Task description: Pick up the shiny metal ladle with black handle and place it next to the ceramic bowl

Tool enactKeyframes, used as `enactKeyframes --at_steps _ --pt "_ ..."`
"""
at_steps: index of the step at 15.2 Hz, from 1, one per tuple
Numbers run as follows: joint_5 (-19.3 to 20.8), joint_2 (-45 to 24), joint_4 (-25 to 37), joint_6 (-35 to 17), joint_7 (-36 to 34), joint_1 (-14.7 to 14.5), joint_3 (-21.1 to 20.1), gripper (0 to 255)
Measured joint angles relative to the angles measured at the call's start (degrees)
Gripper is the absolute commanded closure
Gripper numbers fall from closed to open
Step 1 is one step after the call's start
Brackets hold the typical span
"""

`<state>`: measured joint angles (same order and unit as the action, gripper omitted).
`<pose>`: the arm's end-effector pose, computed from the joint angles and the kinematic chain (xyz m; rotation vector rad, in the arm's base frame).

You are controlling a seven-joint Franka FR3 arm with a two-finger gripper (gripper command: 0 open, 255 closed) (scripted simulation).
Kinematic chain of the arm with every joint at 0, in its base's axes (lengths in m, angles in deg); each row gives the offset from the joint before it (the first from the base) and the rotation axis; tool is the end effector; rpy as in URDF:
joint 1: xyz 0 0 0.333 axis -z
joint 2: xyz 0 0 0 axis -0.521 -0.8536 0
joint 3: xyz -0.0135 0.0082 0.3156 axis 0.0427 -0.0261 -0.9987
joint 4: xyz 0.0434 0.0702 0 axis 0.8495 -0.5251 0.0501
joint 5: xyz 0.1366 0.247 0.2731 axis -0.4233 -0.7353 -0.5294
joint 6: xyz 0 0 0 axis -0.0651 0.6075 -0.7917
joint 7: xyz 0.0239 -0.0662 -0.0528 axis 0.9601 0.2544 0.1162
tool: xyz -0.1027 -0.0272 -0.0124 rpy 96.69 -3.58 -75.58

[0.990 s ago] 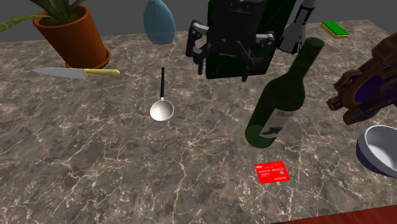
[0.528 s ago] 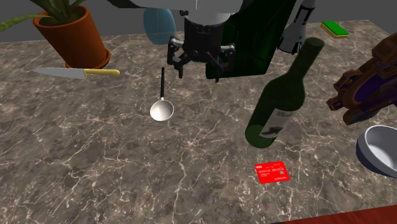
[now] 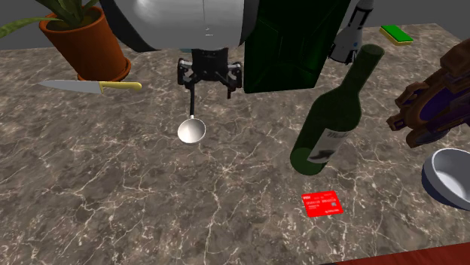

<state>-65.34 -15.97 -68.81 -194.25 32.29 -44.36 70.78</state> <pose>0.4766 0.2946 0.2896 -2.9770 -0.6025 -0.1112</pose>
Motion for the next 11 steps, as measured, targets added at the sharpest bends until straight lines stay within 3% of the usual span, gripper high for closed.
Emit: enactKeyframes --at_steps 7,11 --pt "6.2 -13.8 10.8 -3.2 -3.4 -5.8 1.0 0" --pt "7.4 -16.8 12.5 -4.6 -4.1 -7.1 1.6 0"
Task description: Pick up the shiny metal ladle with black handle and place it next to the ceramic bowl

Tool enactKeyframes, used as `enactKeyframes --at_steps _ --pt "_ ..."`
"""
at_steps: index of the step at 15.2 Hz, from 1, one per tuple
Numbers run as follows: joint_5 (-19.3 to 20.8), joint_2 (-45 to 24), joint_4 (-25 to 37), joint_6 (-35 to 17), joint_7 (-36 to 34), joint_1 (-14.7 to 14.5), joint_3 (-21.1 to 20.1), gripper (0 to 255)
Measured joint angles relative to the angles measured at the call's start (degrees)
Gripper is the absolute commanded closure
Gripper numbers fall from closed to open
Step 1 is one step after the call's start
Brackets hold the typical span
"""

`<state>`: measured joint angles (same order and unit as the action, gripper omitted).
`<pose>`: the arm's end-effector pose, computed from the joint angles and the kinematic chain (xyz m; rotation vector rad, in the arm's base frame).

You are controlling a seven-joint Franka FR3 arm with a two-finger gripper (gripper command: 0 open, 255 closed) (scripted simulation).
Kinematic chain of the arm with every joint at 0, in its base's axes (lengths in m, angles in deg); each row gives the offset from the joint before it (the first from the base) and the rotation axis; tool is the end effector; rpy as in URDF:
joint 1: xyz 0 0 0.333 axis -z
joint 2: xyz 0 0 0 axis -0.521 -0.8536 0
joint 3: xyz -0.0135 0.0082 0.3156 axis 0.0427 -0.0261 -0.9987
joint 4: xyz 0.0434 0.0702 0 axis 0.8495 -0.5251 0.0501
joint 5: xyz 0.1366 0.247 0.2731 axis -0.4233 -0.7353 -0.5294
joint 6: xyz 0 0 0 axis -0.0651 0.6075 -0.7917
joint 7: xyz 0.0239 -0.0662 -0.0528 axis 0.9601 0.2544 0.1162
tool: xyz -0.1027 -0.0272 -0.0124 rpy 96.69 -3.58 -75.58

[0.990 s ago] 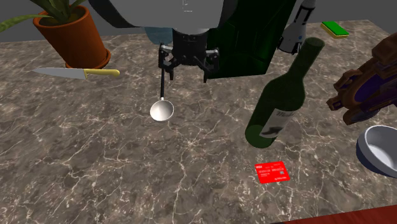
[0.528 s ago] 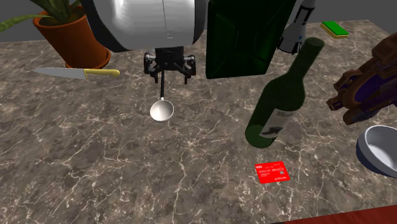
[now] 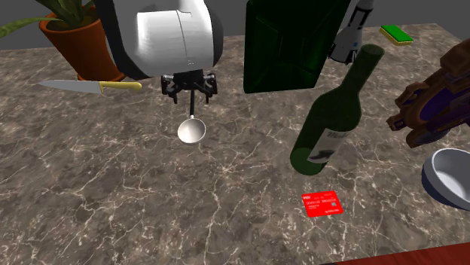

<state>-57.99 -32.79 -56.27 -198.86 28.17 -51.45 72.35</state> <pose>0.4959 0.3741 0.2184 -2.9270 -0.7405 -0.1262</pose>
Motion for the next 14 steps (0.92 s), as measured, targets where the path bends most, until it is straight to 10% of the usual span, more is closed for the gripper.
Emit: enactKeyframes --at_steps 11,12,14 --pt "1.3 -4.0 1.6 -2.4 -0.9 -1.3 1.2 0" --pt "1.3 -4.0 1.6 -2.4 -0.9 -1.3 1.2 255" --pt "1.3 -3.9 1.6 -2.4 -0.9 -1.2 1.3 255"
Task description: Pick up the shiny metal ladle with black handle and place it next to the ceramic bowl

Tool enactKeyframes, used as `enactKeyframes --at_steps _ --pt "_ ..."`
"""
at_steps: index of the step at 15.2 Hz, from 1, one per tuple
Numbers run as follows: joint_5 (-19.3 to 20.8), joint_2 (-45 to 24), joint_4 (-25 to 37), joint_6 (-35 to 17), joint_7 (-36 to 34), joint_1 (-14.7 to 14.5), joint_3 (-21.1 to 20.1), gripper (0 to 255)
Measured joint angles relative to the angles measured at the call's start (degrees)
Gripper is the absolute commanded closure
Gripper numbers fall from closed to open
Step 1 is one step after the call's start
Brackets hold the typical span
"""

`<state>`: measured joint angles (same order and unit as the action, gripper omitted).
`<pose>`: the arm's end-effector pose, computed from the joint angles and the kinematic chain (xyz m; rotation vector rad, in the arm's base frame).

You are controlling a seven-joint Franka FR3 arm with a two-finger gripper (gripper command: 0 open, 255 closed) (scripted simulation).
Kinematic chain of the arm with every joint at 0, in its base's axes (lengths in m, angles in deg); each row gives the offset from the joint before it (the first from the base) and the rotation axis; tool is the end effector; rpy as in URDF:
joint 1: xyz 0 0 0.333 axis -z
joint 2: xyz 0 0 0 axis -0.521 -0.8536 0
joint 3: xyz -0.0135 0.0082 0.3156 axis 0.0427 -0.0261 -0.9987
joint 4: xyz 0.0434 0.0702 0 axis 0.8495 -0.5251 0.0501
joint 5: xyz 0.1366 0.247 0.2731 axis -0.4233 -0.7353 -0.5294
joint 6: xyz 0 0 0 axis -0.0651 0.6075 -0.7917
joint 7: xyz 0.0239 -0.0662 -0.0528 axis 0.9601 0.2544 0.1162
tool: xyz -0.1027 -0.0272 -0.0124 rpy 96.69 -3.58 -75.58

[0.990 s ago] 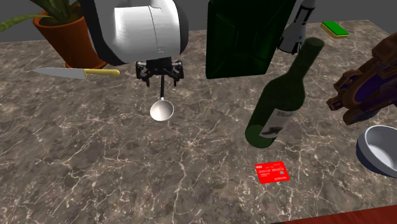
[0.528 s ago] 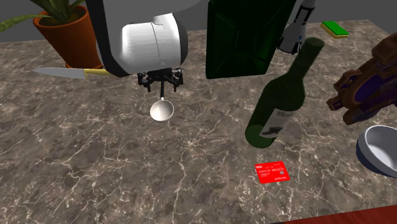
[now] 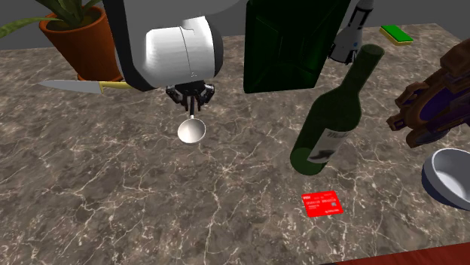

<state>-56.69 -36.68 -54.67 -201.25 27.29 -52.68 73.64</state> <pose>0.4993 0.3780 0.1907 -2.9281 -0.7384 -0.1296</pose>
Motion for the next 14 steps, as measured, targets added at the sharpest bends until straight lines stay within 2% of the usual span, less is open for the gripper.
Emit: enactKeyframes --at_steps 8,14 --pt "0.0 0.0 0.0 0.0 -0.1 -0.1 -0.1 255" --pt "-1.0 3.0 -0.5 2.6 0.5 0.8 -1.1 255"
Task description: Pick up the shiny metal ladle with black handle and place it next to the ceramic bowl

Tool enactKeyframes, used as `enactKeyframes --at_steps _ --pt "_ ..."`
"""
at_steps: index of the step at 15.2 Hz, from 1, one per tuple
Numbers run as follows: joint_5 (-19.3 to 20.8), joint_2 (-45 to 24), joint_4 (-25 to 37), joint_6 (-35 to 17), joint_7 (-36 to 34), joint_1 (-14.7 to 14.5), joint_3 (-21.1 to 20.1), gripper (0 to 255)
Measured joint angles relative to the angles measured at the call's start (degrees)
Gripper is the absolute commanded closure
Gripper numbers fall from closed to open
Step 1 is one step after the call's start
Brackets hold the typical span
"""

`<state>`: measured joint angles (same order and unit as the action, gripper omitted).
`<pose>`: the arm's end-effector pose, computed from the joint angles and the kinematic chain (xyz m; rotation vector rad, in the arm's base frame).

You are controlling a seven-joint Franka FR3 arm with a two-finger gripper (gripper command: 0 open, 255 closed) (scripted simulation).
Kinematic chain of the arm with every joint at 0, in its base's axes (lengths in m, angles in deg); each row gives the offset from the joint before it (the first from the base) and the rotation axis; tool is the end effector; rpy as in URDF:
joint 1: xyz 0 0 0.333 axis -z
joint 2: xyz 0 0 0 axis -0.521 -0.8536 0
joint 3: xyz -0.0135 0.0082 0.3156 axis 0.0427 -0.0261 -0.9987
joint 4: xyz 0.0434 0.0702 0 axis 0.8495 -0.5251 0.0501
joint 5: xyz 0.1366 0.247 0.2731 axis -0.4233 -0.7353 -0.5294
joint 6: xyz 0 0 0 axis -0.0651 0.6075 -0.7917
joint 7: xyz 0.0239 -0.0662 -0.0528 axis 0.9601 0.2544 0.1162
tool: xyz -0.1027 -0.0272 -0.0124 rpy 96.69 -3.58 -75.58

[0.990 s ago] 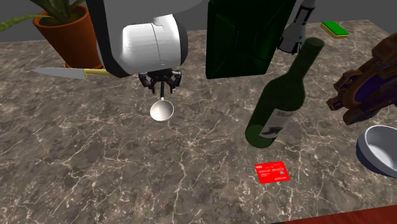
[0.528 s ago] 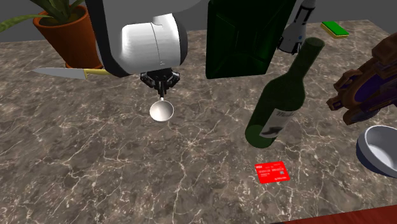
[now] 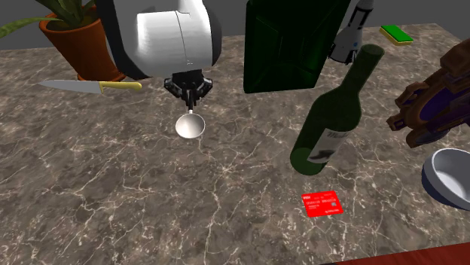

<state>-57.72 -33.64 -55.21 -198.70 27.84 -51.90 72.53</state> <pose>0.4981 0.3787 0.2163 -2.9265 -0.7413 -0.1275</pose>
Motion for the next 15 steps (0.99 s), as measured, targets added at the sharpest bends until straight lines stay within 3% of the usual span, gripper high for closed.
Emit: enactKeyframes --at_steps 15 --pt "-3.3 8.2 0.6 8.6 1.6 1.9 -2.5 255"
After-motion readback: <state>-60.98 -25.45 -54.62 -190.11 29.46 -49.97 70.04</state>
